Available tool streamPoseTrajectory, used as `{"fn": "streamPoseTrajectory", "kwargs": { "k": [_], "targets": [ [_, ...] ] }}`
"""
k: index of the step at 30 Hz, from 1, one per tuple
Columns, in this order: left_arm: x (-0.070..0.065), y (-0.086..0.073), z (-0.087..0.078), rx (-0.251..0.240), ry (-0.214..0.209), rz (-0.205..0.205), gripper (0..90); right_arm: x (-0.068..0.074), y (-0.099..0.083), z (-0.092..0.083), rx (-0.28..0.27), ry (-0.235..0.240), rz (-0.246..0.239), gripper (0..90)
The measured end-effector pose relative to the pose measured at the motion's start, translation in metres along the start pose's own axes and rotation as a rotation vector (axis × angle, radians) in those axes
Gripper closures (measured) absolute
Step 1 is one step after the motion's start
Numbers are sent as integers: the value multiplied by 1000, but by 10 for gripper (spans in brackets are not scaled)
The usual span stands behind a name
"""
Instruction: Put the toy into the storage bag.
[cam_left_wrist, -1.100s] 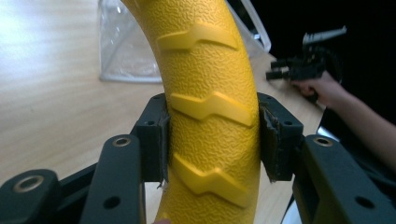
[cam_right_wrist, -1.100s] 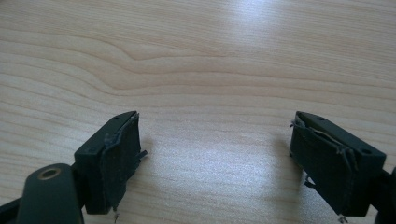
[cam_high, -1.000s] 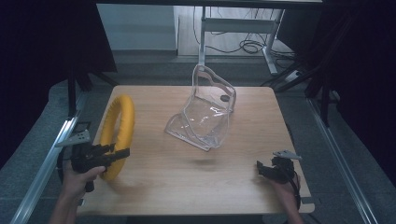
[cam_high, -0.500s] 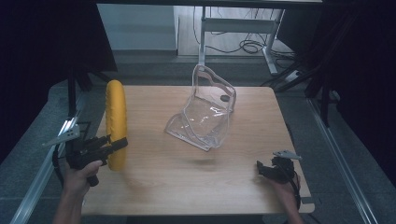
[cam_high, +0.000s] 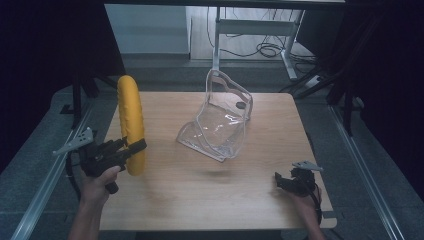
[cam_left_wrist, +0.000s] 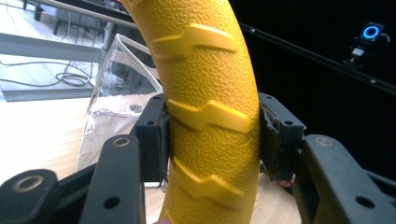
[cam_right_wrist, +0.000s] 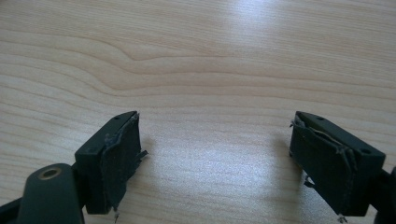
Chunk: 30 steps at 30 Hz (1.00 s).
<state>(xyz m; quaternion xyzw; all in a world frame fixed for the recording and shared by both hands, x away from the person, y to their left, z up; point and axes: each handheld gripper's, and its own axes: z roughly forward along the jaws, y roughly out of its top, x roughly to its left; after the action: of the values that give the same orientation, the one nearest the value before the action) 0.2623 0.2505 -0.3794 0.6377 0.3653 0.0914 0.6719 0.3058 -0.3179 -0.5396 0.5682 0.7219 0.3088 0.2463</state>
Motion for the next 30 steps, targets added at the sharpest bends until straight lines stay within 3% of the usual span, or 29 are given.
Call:
{"fn": "streamPoseTrajectory", "kwargs": {
  "k": [12, 21, 30],
  "targets": [
    [-14, 5, 22, -34, 79, 59, 514, 0, 0, 0, 0, -1, 1, 168],
    [-31, 12, 44, -85, 65, 96, 514, 0, 0, 0, 2, 0, 5, 168],
    [-41, 19, 66, -100, 50, 129, 514, 0, 0, 0, 1, 1, 9, 169]
  ]
}}
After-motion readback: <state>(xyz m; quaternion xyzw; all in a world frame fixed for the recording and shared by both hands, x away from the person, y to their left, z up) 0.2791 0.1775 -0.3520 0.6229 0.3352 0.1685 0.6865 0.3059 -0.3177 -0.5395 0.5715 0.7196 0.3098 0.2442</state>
